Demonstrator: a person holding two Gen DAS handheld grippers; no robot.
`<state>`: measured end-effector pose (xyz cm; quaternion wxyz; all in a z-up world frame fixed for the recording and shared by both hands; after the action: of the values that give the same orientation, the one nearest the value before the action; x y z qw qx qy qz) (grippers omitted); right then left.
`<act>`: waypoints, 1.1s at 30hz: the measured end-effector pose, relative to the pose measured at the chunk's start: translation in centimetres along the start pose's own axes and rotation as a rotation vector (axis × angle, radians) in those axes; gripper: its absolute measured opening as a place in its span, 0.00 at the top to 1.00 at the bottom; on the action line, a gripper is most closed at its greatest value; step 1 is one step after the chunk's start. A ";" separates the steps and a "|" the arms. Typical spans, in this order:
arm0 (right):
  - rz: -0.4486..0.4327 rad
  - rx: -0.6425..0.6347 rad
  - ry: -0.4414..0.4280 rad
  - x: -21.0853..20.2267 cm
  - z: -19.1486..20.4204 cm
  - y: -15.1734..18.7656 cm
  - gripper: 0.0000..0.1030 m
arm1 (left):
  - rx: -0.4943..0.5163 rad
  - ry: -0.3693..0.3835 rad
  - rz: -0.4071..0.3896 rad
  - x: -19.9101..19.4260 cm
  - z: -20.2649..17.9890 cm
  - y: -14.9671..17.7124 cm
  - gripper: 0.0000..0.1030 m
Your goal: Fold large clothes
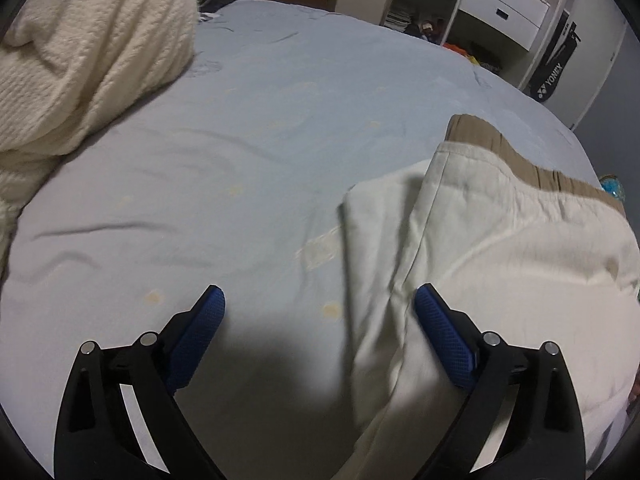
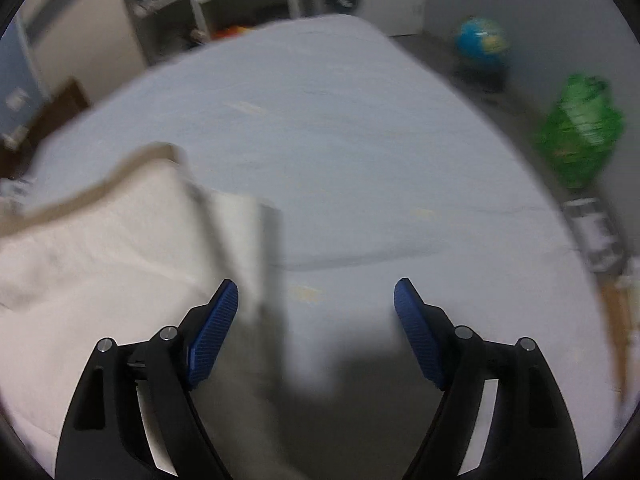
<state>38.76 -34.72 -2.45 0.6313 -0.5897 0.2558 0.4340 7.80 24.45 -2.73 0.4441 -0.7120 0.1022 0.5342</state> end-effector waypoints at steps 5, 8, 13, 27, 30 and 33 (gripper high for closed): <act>-0.008 0.134 -0.032 -2.2 -5.1 2.5 0.27 | -0.058 -0.036 -0.006 -2.1 3.0 1.9 0.11; -0.017 0.140 -0.061 -3.6 -6.2 3.6 0.25 | -0.077 -0.030 -0.001 -3.5 4.2 3.0 0.11; -0.015 0.109 -0.152 -6.6 -5.4 6.2 0.25 | -0.095 0.048 -0.007 -6.7 4.0 5.3 0.09; 0.001 -0.047 -0.295 -12.1 1.5 12.3 0.25 | 0.110 0.141 -0.045 -12.5 -3.9 11.6 0.07; -0.002 -0.091 -0.300 -13.0 2.6 13.0 0.25 | 0.147 0.140 -0.074 -13.6 -4.7 12.3 0.07; -0.001 -0.140 -0.298 -13.8 3.6 14.1 0.25 | 0.166 0.138 -0.095 -14.4 -5.1 13.0 0.07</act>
<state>19.33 -35.61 2.32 0.6197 -0.5615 0.1282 0.5331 -2.70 8.32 2.97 0.5184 -0.7118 0.1425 0.4520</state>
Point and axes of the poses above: each gripper's, at about its wrist camera, not at the fingertips, and x roughly the way its jaws point, z to its left, y to its underside, the point moved 2 cm from there along x, roughly the way its jaws point, and after that the axes turned 6 degrees about -y, right-handed, at the moved point
